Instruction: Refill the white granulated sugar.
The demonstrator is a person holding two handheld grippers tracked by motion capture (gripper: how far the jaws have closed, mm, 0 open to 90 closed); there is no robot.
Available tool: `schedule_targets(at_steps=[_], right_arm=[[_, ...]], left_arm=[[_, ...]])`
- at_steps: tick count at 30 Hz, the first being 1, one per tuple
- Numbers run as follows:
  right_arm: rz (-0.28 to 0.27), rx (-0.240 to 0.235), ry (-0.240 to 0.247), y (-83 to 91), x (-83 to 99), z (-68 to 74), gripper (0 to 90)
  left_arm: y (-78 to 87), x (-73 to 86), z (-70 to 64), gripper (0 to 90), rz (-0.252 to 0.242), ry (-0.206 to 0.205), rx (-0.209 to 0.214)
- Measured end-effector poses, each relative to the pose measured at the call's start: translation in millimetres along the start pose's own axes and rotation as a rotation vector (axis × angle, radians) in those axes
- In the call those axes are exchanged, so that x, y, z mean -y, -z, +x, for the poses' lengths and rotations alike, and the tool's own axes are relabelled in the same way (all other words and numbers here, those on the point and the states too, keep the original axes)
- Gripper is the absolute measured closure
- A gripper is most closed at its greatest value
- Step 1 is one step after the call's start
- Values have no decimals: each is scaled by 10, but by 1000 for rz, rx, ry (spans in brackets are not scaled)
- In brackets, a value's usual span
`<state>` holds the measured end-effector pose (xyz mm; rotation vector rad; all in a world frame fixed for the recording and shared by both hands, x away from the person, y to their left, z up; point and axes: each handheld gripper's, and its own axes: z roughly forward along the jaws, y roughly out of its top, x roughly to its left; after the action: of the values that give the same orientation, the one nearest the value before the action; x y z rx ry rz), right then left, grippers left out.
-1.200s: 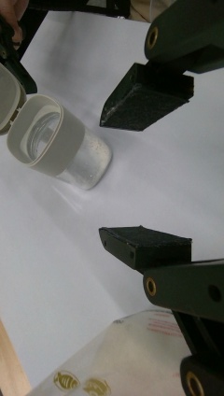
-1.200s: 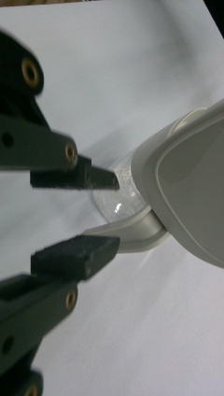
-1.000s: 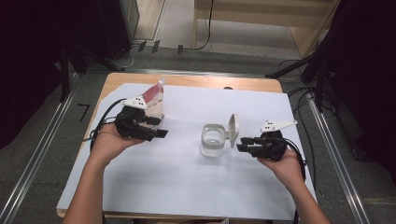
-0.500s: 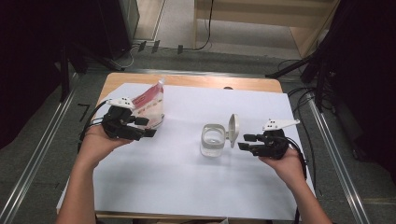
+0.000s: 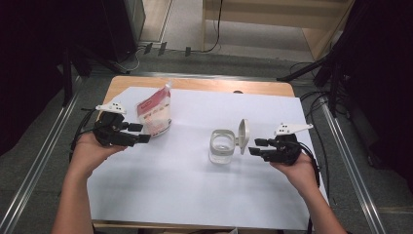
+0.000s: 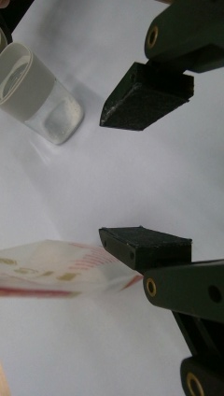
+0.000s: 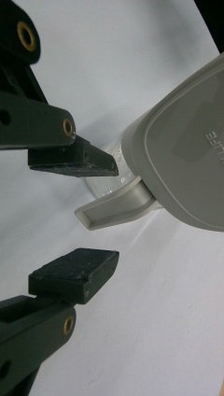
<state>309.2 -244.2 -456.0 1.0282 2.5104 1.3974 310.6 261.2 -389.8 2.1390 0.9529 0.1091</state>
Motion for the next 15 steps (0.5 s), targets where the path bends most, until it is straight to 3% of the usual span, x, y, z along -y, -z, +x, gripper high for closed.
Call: schedule_targets(at_steps=[8, 11, 15], right_arm=[[12, 1, -10, -10, 10, -16, 525], [17, 0, -14, -17, 11, -13, 525], [18, 8, -16, -11, 16, -15, 524]], left_arm=[[94, 66, 119, 421, -23, 48, -36], [88, 53, 213, 456, 1, 101, -37], [98, -24, 247, 469, -36, 99, -46]])
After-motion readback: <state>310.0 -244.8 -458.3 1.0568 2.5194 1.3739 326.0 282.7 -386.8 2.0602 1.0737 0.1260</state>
